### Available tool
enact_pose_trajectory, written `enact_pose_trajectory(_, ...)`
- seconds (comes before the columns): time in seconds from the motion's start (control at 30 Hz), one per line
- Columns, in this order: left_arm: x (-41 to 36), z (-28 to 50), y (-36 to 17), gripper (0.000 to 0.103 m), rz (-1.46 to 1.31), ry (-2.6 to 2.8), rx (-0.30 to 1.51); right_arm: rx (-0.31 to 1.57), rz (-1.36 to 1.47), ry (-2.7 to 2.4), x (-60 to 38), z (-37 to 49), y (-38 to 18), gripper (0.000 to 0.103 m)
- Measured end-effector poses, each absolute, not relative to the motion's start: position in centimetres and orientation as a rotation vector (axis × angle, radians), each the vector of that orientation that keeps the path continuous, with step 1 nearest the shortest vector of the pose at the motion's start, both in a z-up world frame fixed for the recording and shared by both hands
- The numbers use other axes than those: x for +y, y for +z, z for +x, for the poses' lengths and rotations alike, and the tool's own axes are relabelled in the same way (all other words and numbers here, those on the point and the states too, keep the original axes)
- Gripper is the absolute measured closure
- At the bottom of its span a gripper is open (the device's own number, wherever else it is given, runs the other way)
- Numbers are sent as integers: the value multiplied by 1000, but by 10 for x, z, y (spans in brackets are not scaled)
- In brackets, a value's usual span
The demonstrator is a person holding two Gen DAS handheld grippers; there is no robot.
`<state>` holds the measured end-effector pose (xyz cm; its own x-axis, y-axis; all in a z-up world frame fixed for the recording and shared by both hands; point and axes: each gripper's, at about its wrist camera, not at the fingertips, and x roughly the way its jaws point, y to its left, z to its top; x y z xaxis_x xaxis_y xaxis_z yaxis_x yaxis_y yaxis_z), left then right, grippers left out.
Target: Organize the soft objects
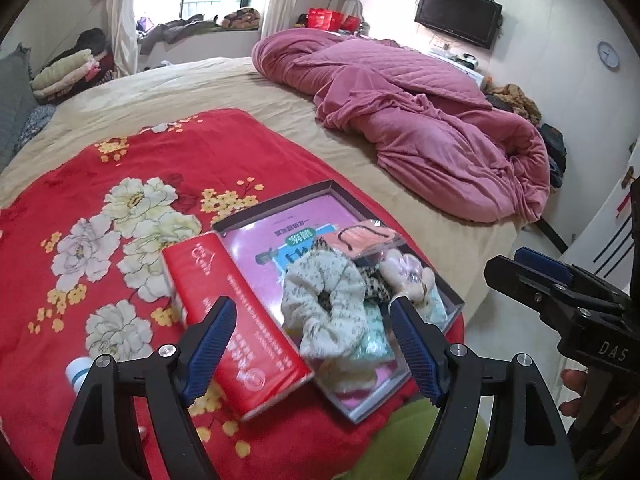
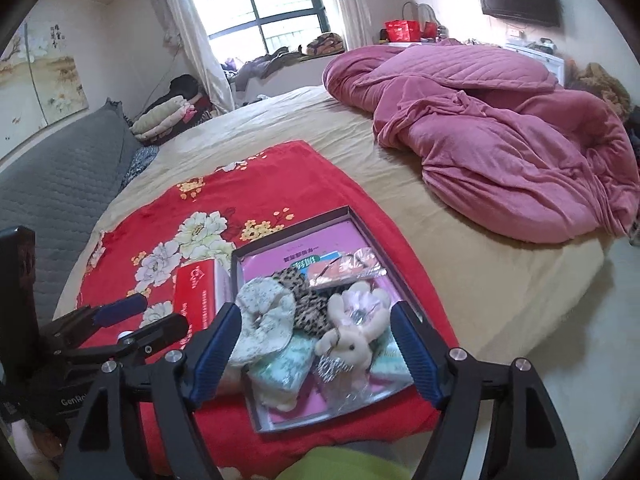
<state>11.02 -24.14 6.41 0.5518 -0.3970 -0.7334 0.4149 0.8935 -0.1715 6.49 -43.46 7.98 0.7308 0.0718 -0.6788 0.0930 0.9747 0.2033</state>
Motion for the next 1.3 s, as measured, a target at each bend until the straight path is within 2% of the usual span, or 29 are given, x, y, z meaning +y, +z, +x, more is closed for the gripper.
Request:
enact_pose_trajectory(0.1, -232, 98, 64, 23, 30, -471, 864, 760, 253, -17, -426, 54, 77, 19)
enact_pose_trajectory(0.73, -176, 51, 59, 23, 13, -386, 874, 715, 196, -108, -369, -2, 84, 18)
enact_pose_trajectory(1.3, -175, 17, 42, 23, 51, -377, 883, 765, 219, -249, -351, -37, 43, 18)
